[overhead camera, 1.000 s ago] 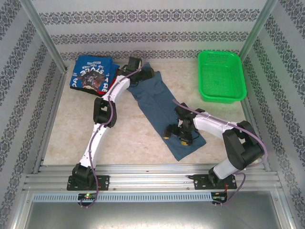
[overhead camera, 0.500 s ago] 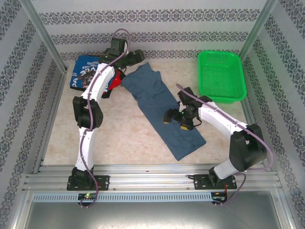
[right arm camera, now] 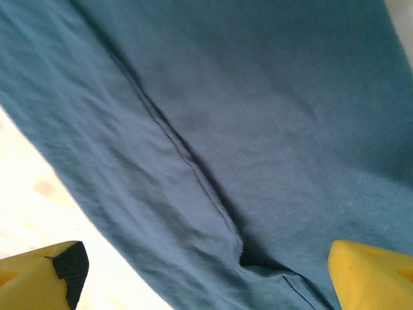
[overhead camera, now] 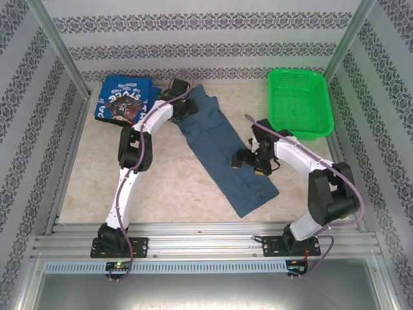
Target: Fold and stack the t-shirts
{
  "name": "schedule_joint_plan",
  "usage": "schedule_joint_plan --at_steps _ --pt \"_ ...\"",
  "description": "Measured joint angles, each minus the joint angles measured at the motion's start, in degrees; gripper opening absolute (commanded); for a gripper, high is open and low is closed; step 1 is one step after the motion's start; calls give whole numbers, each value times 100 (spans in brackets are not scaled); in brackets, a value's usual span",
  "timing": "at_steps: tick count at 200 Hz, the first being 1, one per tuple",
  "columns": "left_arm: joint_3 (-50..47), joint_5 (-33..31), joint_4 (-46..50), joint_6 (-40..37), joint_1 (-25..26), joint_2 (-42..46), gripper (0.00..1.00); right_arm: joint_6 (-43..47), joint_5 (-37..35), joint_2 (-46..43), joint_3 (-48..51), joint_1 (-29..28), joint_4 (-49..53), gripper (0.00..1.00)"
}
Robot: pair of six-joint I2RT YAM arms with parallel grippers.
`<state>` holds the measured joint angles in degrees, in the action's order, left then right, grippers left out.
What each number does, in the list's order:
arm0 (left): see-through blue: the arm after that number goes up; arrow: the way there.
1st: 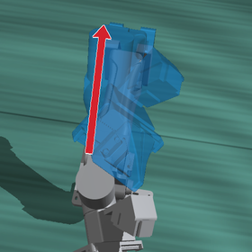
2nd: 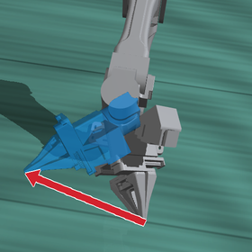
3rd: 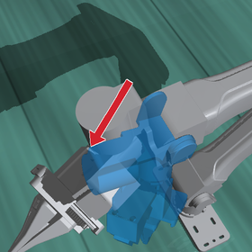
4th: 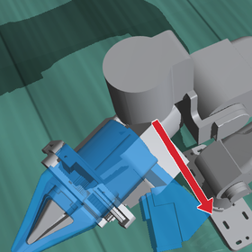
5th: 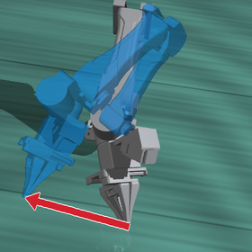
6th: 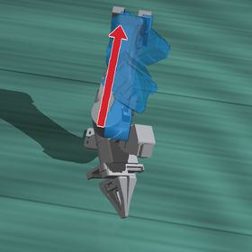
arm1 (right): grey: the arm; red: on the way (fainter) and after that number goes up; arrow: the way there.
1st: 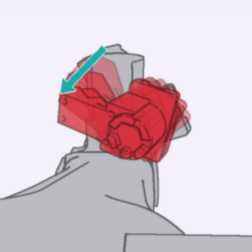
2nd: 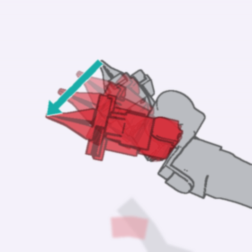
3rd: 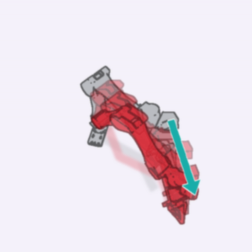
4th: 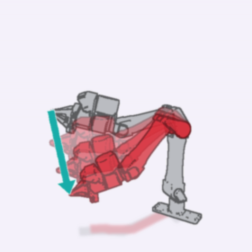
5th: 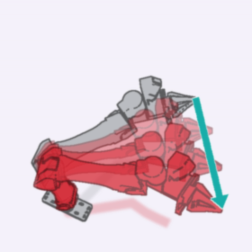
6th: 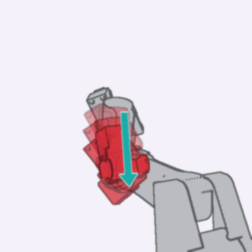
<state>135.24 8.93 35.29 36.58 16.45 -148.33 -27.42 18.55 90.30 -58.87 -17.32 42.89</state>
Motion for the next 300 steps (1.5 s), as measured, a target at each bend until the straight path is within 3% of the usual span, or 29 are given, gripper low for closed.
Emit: schedule_joint_plan --at_steps 63,179,191,225,253,279,300 --pt "1558 129 -101 160 13 -1130 58 -442 223 234 767 -302 -540 95" --pt "2159 603 -2356 1008 37 -1976 66 -2428 1451 898 442 -1786 -2151 95" --pt "2166 610 -2439 1054 37 -1989 69 -2601 1517 970 382 -1971 -2288 96" --pt "2166 940 -2629 1296 -20 -1978 89 -2951 1534 957 374 -2280 -2367 96" --pt "2039 1316 -2645 1521 -160 -1781 100 -2973 1287 474 376 -2308 -1744 97" --pt "1858 1661 -2533 1602 -389 -1217 100 -2944 896 -492 378 -2308 -1073 97" --pt "1469 2000 -2031 1443 -544 -227 100 -2990 579 -1453 601 -2308 -772 97"
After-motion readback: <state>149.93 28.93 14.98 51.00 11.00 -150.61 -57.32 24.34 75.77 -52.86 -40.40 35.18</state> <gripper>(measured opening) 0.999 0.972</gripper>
